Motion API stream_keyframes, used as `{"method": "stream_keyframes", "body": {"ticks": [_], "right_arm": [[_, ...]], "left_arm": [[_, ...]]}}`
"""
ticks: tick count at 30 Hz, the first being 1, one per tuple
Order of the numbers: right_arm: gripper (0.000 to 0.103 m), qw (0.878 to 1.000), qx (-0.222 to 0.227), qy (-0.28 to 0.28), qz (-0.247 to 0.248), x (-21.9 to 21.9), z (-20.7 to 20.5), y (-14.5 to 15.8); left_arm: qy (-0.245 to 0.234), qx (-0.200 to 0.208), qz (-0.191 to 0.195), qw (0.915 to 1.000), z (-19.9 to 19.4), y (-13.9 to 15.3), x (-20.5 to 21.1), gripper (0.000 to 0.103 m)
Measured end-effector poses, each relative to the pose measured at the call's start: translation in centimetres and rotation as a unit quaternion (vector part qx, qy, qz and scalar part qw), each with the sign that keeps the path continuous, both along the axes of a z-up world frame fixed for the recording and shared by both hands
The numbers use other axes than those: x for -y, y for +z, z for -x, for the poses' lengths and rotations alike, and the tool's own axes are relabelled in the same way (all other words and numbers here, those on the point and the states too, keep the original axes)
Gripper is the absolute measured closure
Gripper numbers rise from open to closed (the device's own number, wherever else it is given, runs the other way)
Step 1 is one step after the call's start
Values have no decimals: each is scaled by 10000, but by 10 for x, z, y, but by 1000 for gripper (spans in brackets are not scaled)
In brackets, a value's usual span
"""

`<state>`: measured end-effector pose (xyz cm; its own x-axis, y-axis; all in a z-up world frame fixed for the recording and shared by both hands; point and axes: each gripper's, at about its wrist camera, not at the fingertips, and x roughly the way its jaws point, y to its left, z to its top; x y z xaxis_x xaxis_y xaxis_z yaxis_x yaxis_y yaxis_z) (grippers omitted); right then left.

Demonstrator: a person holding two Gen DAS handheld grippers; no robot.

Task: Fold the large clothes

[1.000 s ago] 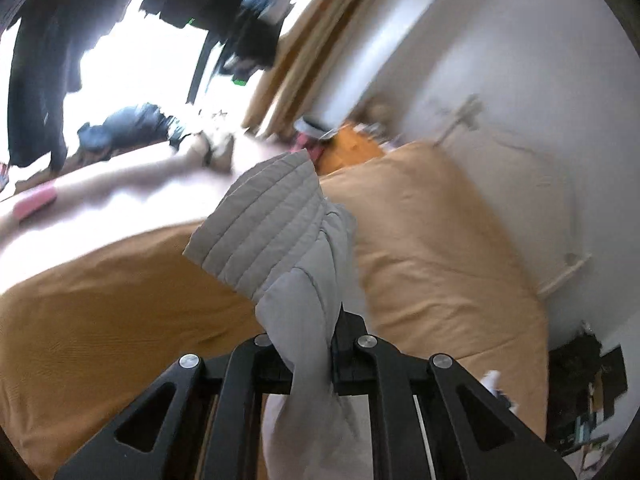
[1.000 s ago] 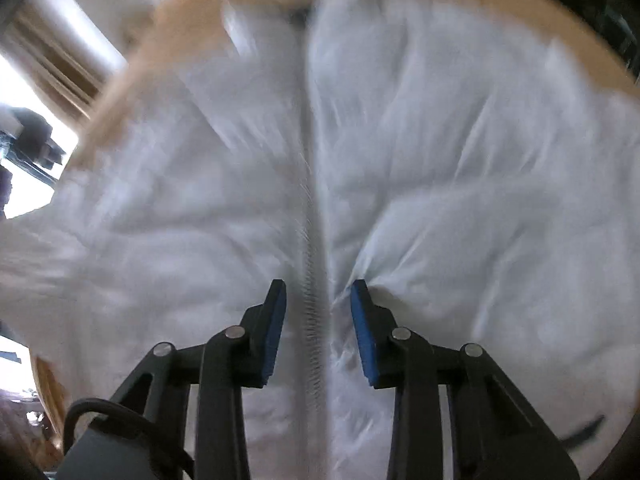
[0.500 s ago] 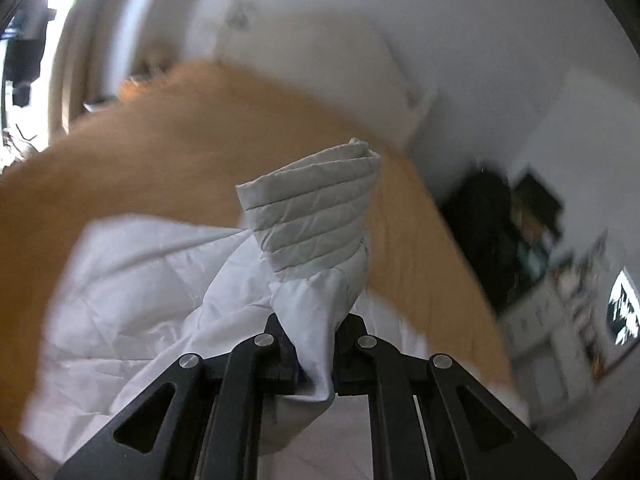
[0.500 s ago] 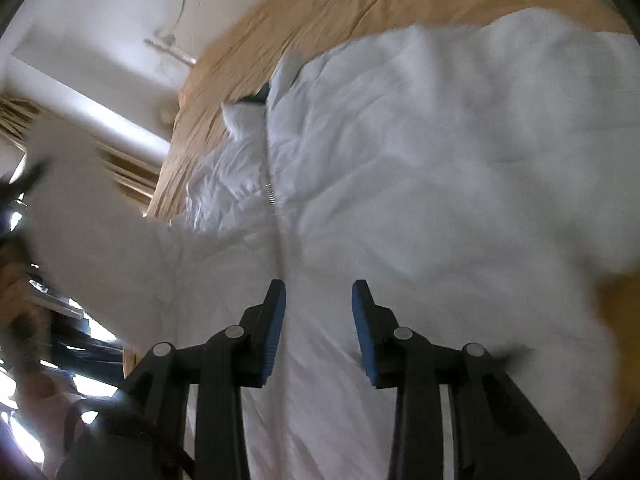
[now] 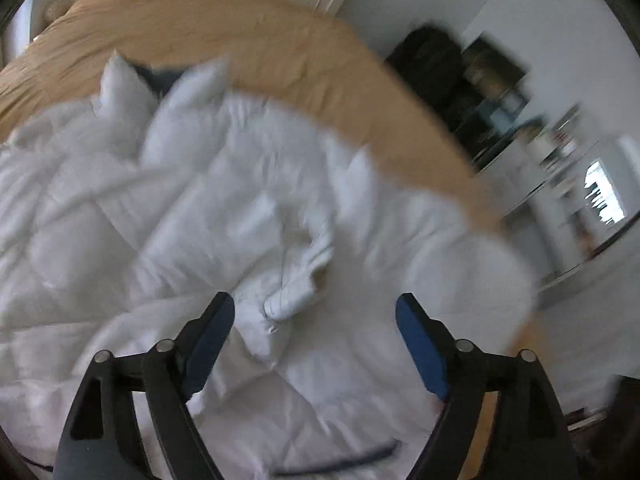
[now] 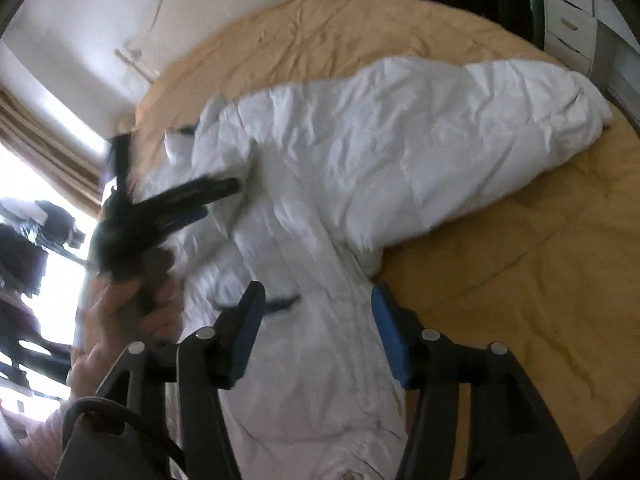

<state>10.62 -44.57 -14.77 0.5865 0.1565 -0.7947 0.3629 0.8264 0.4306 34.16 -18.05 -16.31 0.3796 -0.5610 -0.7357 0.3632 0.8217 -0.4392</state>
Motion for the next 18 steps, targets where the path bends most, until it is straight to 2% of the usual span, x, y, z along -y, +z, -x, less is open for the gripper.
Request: {"method": "stream_keyframes", "body": {"ticks": [1, 2, 3, 4, 6, 7, 9, 12, 13, 15, 16, 17, 18], "right_arm": [[43, 10000, 73, -51, 1, -2, -7, 4], [43, 9999, 128, -48, 13, -4, -14, 6], [43, 9998, 183, -1, 46, -9, -22, 7], [43, 9997, 221, 82, 101, -19, -38, 9], [45, 9988, 340, 343, 69, -41, -66, 12], [49, 9982, 398, 457, 19, -51, -81, 13], [52, 9964, 425, 728, -89, -80, -122, 14], [55, 9919, 377, 1105, -497, -120, -188, 2], [59, 9923, 229, 1132, -448, -130, -208, -7], [59, 9935, -199, 1088, -285, -138, -232, -28], [61, 9921, -429, 1154, -239, -138, -243, -43], [61, 9914, -723, 1090, 61, -132, -248, -59], [64, 9884, -1101, 931, 474, -123, -248, -76]], "left_arm": [[185, 234, 34, 9996, 3, 19, -20, 14], [426, 417, -76, 9982, 1, 28, -34, 5], [779, 599, -304, 9947, -1, 34, -61, 0], [1172, 783, -644, 9879, -5, 36, -91, 1], [1497, 801, -1193, 9782, -20, 24, -134, 1], [1627, 654, -1448, 9738, -31, 11, -156, 3], [1874, 255, -1712, 9669, -53, -9, -194, 6], [2045, -293, -2050, 9567, -57, -53, -230, 10], [2070, -481, -2159, 9530, -60, -70, -240, 10], [2102, -705, -2307, 9474, -65, -100, -242, 8], [2132, -808, -2207, 9483, -65, -112, -249, 5], [2196, -882, -2005, 9507, -64, -120, -254, 0], [2256, -921, -1912, 9508, -54, -116, -256, 0]]}}
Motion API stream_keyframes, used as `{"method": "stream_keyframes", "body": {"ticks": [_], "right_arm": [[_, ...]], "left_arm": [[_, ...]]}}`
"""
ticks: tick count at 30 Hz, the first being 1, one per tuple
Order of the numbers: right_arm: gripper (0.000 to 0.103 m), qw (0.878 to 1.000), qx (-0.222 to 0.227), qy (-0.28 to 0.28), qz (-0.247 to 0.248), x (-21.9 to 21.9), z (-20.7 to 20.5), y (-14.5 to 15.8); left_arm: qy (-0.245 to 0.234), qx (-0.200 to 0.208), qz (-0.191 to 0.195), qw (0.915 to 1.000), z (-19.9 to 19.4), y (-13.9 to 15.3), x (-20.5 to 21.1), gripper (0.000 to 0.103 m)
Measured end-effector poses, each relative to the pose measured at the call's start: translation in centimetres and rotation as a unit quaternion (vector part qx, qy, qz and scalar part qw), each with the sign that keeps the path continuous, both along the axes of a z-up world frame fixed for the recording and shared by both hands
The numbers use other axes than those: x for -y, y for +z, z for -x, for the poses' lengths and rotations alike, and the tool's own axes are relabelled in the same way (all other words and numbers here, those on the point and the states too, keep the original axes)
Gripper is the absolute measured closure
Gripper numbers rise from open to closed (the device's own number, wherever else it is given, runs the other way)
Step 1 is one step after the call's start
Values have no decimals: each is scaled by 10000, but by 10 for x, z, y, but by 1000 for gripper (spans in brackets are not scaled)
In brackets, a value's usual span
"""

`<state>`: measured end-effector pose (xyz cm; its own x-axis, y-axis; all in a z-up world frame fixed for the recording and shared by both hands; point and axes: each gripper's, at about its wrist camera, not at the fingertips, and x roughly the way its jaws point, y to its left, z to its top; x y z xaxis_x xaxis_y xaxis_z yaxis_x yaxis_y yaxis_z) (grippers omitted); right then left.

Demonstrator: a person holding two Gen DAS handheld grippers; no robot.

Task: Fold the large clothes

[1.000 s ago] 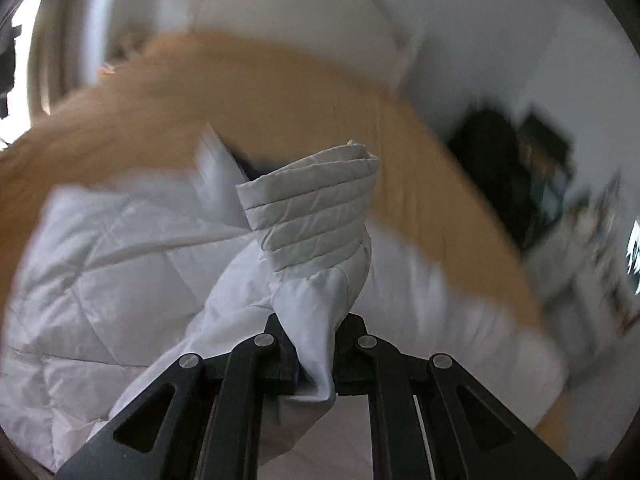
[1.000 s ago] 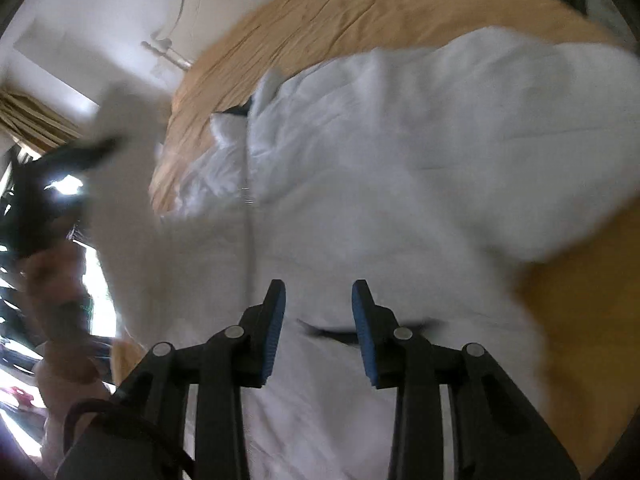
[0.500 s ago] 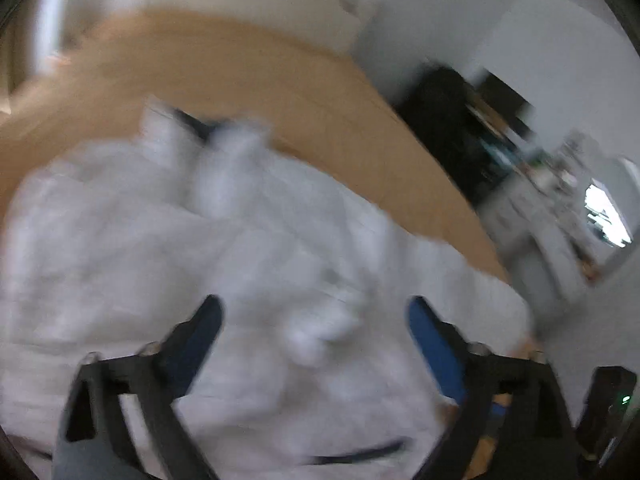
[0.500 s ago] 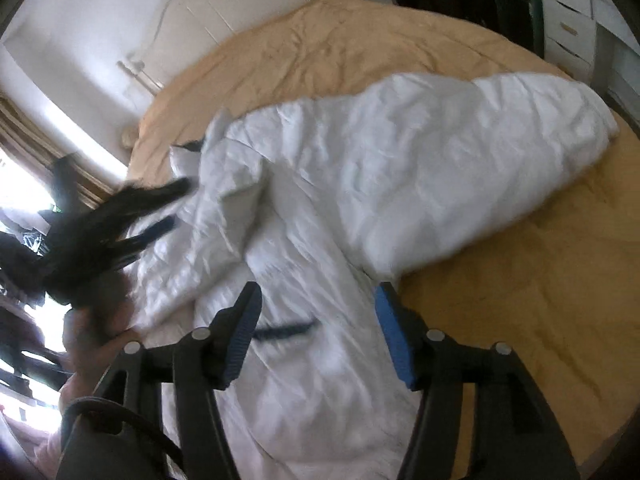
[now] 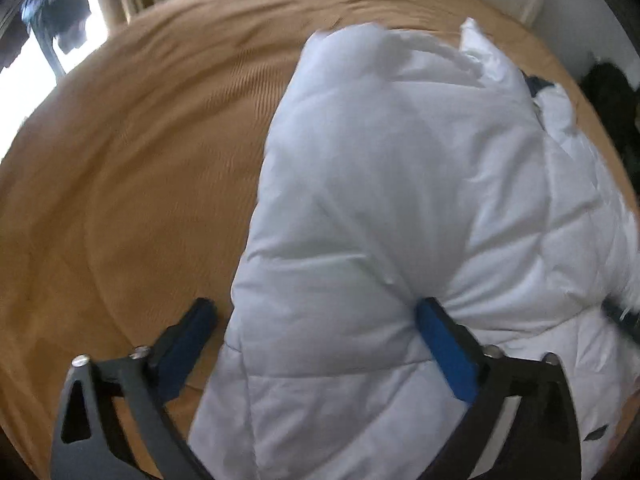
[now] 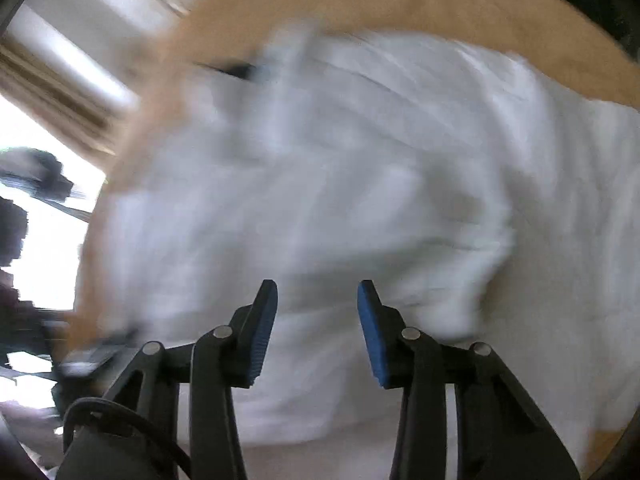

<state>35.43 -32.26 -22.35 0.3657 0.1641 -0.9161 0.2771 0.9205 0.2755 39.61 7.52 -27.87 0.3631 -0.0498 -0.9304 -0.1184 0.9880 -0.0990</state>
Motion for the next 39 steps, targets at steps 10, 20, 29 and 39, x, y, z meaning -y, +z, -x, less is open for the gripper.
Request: {"method": "stream_keyframes", "body": {"ticks": [10, 20, 29, 39], "right_arm": [[92, 9957, 539, -756, 33, 67, 53, 11], [82, 9951, 153, 255, 940, 21, 22, -34], [78, 9925, 223, 245, 1179, 10, 21, -45], [63, 9952, 292, 213, 908, 8, 43, -27]], "left_arm": [[-295, 1014, -527, 9930, 2, 75, 22, 15], [-332, 464, -1237, 9907, -122, 11, 37, 0], [-856, 742, -337, 9930, -4, 63, 23, 13], [-978, 134, -485, 9939, 44, -9, 39, 2]]}}
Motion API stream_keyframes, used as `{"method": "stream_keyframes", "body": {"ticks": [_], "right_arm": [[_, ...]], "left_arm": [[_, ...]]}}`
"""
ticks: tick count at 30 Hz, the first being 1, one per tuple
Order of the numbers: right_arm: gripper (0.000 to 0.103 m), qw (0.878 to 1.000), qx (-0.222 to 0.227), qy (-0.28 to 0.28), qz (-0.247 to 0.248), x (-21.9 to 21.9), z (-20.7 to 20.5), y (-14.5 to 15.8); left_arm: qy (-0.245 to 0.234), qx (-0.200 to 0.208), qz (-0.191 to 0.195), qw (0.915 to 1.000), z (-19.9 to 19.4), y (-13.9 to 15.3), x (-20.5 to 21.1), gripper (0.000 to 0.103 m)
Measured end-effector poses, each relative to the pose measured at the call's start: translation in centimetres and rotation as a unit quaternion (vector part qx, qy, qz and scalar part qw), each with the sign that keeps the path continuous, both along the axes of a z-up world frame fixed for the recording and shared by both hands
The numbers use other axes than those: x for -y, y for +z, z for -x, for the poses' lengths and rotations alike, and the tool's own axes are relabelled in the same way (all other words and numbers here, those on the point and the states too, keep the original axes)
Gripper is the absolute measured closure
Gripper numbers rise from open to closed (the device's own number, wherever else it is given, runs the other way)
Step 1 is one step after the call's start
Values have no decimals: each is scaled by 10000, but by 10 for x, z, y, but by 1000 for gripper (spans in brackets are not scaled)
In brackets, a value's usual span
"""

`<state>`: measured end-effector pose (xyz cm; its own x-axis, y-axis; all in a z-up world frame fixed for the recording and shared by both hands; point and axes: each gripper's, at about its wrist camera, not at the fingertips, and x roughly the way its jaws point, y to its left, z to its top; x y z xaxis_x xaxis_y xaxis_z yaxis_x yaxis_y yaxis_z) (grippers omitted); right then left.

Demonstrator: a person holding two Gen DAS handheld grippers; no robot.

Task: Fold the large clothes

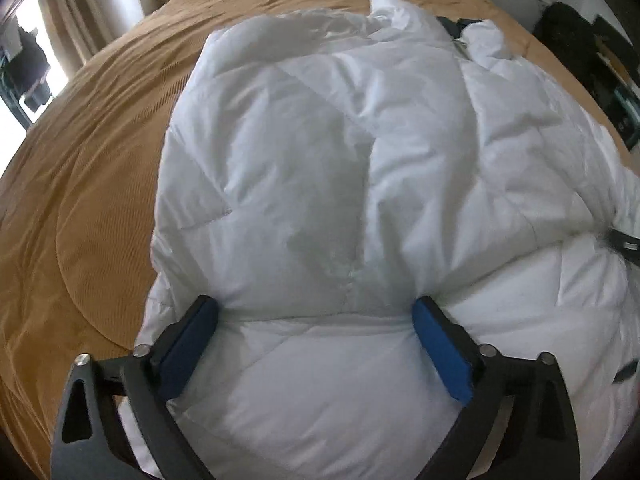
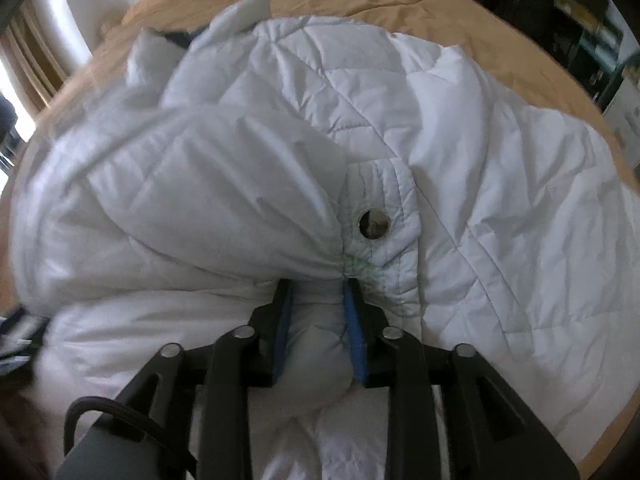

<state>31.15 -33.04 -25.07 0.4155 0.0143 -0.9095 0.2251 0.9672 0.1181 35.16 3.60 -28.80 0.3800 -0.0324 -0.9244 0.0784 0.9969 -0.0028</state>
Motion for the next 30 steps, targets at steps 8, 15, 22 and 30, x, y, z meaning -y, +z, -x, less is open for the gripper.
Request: {"method": "stream_keyframes", "body": {"ticks": [8, 15, 22, 30], "right_arm": [[16, 9759, 946, -1899, -504, 152, 122, 85], [16, 9284, 461, -3630, -642, 289, 216, 50], [16, 9078, 175, -4135, -686, 347, 209, 14], [77, 8782, 1165, -4292, -1758, 365, 201, 7]], "left_arm": [[-9, 210, -106, 9997, 6, -2, -2, 0], [-1, 307, -54, 9995, 11, 0, 2, 0], [-24, 363, -13, 9993, 9, 3, 0, 0], [-22, 384, 1, 9993, 12, 3, -1, 0]]}}
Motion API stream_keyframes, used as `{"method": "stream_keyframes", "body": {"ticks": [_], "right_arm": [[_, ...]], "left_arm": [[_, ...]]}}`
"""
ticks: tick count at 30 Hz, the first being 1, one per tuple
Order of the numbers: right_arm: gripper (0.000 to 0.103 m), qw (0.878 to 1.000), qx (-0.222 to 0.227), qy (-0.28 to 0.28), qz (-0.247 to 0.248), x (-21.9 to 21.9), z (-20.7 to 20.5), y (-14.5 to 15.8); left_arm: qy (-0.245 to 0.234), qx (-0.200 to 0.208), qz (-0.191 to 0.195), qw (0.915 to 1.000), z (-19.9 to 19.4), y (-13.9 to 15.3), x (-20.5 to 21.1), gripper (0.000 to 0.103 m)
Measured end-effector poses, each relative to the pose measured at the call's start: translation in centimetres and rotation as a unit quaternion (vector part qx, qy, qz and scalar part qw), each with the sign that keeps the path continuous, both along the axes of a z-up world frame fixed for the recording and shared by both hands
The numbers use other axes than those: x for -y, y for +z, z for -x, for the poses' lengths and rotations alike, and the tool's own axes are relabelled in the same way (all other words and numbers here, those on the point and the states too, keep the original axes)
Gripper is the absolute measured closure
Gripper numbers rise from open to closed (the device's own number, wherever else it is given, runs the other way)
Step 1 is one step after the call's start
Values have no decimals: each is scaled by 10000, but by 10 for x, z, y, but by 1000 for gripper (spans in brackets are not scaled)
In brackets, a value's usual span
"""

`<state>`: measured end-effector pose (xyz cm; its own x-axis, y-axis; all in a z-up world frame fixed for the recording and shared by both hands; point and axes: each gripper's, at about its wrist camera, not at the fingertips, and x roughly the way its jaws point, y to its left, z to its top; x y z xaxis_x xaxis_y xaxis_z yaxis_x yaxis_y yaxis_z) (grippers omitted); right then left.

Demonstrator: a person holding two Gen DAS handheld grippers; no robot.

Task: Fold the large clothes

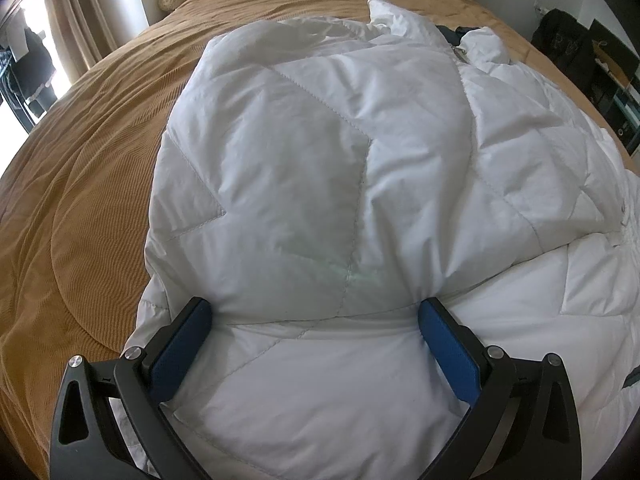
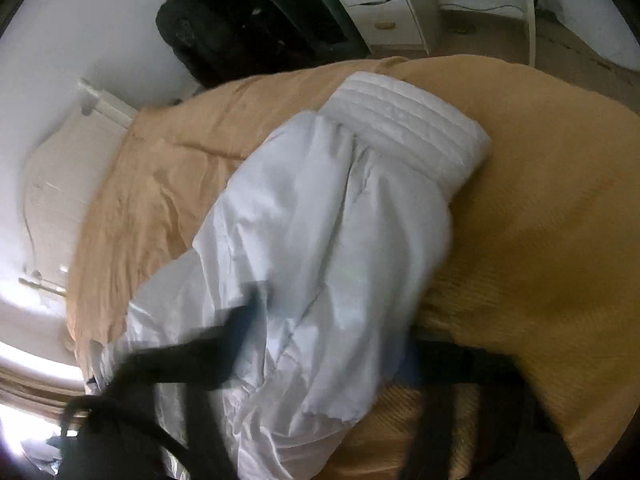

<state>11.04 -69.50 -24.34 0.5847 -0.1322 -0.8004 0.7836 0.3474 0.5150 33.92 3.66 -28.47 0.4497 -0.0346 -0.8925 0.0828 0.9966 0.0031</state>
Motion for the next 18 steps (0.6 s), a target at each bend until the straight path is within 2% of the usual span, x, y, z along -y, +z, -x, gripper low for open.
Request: {"method": "stream_keyframes", "body": {"ticks": [1, 2, 5, 9, 13, 16, 18], "right_arm": [[85, 9998, 153, 68, -104, 0, -2, 2], [88, 9994, 323, 58, -134, -1, -3, 7], [92, 9964, 826, 195, -40, -7, -8, 40], [93, 9869, 1439, 686, 264, -38, -34, 103], [93, 9602, 2124, 1764, 428, -118, -81, 171], [93, 9355, 2444, 2524, 371, -190, -119, 194], [93, 9132, 2493, 3220, 167, -258, -152, 197]], "left_arm": [[3, 17, 5, 10000, 0, 0, 0, 0], [7, 38, 13, 10000, 1, 0, 0, 0], [13, 74, 32, 10000, 2, -1, 0, 0], [23, 95, 70, 9999, 2, 0, -1, 0], [29, 141, 194, 9997, 6, 6, -6, 1], [171, 149, 597, 9980, 17, 23, -20, 5], [294, 205, 961, 9947, 31, 36, -36, 5]]}}
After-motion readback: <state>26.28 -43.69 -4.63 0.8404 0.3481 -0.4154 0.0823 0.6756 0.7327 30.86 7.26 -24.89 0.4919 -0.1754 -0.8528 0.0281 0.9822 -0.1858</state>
